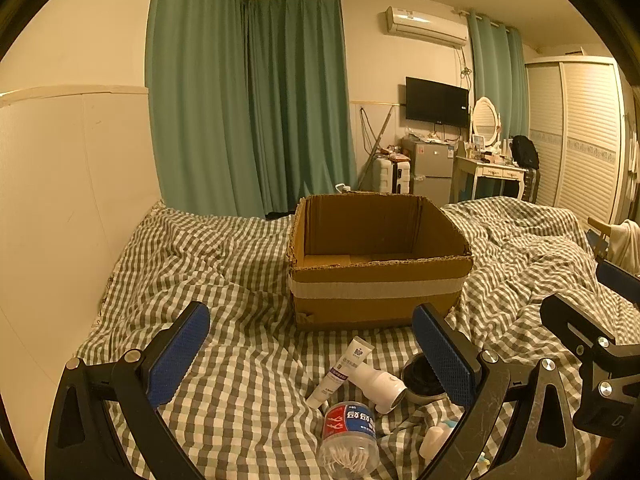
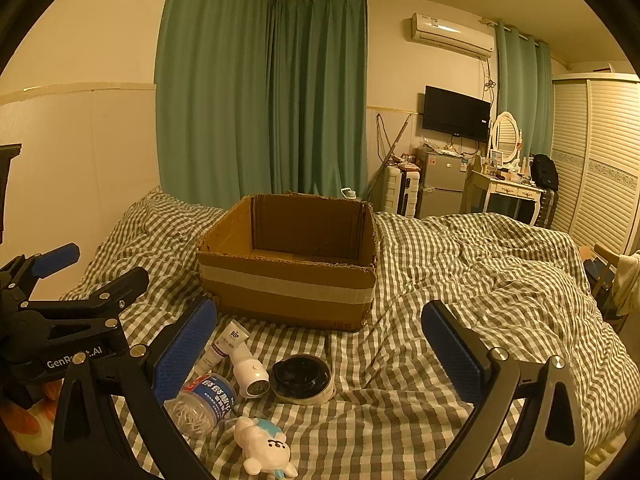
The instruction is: Organize objects
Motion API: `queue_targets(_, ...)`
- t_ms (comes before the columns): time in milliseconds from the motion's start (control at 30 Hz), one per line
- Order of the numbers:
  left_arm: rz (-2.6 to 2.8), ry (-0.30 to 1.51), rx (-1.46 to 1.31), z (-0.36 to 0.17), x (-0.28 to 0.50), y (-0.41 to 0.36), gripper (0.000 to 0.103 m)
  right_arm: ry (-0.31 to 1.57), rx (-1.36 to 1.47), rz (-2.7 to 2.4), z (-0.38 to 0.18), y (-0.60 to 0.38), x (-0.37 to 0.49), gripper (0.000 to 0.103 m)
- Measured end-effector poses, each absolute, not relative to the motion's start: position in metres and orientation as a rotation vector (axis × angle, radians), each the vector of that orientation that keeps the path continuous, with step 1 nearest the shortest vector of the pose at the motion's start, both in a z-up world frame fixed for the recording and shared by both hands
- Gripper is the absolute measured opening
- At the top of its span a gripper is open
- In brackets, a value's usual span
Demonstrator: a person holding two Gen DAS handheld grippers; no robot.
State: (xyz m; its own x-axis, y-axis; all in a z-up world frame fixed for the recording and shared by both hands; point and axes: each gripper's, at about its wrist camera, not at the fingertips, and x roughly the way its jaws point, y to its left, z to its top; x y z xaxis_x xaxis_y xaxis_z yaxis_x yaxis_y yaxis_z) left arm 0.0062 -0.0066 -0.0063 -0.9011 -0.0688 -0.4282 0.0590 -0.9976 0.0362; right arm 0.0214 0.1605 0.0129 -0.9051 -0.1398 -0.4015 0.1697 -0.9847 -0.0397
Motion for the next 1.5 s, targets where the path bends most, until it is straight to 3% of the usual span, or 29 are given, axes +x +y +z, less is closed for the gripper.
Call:
queue_targets(767,-3.025,-0.019,0.762,-0.003,0.015,-0.003,0.103,0.152,0.642,-2.911,0.017,0.158,0.033,0.102)
queue_targets(1367,-2.88,-0.162,1.283,-0.107,-0.003,0.005,0.103,0.229,0.976,-2.78,-0.065,0.151,0.01,0.102)
queue_targets(1500,-2.842,-0.188,1.309,-0.12,-0.006,0.005,0.103,0.231,1.084,-2.69,-0.089,0.143,0.004,0.096)
